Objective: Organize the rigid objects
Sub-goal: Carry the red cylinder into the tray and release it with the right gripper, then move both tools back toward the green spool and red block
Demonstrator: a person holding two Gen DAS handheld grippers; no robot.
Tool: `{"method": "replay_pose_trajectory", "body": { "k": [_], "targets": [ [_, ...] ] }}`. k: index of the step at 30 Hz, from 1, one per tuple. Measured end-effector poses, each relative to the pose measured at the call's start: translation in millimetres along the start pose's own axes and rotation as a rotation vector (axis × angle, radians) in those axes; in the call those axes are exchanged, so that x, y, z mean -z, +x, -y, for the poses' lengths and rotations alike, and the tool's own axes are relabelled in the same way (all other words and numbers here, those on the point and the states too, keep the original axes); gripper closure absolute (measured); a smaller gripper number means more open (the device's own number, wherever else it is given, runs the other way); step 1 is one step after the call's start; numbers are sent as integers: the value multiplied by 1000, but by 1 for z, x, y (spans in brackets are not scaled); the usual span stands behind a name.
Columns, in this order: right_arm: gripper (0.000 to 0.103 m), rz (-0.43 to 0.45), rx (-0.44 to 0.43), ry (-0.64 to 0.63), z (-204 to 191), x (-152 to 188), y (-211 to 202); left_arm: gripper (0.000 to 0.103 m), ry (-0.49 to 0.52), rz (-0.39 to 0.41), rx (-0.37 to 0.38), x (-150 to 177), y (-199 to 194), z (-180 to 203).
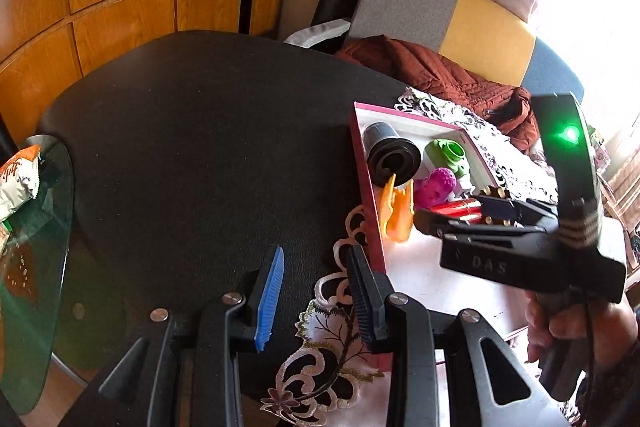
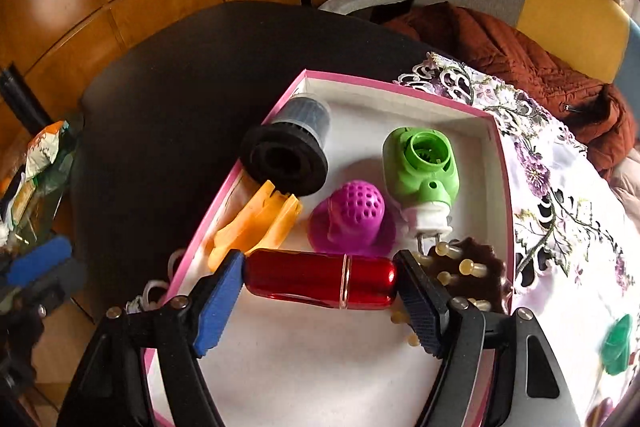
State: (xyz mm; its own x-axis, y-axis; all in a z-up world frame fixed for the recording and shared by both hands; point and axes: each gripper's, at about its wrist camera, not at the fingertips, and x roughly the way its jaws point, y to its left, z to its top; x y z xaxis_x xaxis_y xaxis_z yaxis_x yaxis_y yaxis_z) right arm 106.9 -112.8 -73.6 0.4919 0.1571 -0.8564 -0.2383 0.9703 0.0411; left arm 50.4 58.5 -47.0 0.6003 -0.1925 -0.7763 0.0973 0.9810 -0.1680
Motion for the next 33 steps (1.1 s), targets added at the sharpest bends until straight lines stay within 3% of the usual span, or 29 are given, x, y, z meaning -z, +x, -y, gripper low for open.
{"method": "replay_pose_trajectory", "body": {
  "k": [9,18,33],
  "targets": [
    [23,9,-15,8,1,3,-5,71,8,8,-2,0,-3,4],
    [18,110,-9,30,8,8,-36,71,21,23,-4,-2,-11,7],
    [15,244,73,148,68,38,-105,71,120,39,21,3,-23,41]
  ]
}}
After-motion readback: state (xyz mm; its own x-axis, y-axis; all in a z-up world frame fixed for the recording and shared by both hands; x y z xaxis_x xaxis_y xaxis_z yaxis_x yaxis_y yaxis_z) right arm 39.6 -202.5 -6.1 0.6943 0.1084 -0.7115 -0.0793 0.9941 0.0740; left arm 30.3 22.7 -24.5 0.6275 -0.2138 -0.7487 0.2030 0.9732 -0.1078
